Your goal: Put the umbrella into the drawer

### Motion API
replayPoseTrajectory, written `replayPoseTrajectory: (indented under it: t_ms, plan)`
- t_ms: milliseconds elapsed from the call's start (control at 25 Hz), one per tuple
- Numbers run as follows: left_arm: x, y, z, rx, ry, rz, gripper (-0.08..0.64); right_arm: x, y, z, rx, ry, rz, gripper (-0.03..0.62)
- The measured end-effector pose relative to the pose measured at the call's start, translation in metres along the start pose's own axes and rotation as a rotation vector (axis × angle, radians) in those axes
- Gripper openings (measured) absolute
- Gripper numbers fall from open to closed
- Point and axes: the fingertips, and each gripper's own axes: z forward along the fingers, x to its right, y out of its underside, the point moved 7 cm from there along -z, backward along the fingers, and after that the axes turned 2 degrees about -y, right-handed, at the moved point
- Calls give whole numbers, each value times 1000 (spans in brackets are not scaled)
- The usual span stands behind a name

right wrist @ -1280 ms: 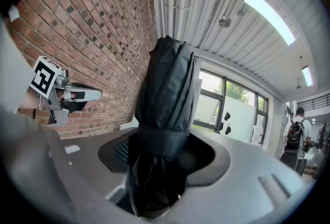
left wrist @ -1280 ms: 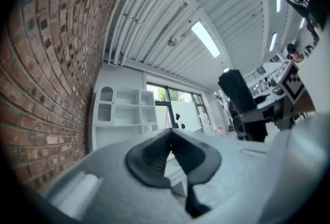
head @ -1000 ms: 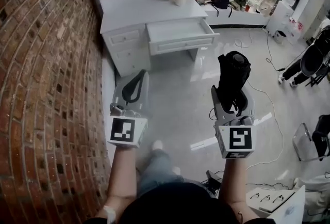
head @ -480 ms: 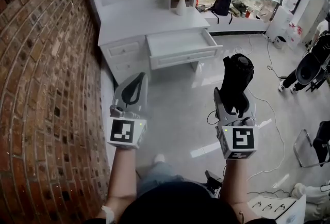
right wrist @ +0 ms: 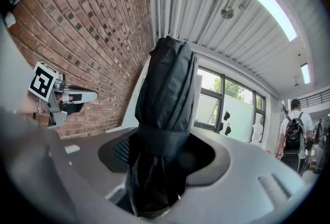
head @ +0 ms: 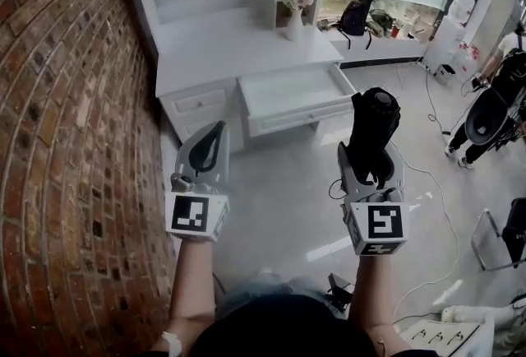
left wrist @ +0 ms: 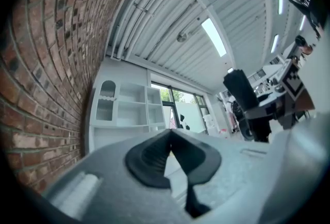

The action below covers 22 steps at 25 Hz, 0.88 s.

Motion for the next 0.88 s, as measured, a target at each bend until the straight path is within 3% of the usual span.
replayPoseTrajectory:
  t_ms: [440,880]
  plan:
    - [-34,22,13,18,-5,-24,-2,-6,10,21,-49,28,-28,253]
    - [-43,41,59,15,-15,-22,-2,25,26,69,-37,32,3,253]
